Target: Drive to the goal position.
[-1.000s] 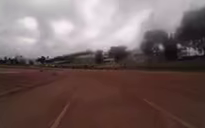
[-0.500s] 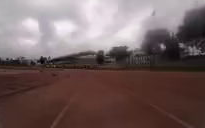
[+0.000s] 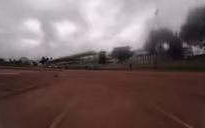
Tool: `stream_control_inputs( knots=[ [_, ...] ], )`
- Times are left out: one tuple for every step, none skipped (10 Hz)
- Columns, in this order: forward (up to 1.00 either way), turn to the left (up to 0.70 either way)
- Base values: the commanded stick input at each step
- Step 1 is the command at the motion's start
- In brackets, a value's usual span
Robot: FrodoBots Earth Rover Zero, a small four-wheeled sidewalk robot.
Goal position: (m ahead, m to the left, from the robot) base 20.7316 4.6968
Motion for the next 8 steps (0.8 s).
stream_control_inputs(
  knots=[
    [0.70, 0.10],
    [0.70, 0.10],
    [0.70, 0.00],
    [0.70, 0.00],
    [0.70, 0.00],
    [0.70, 0.00],
    [0.70, 0.00],
    [0.70, 0.06]
  ],
)
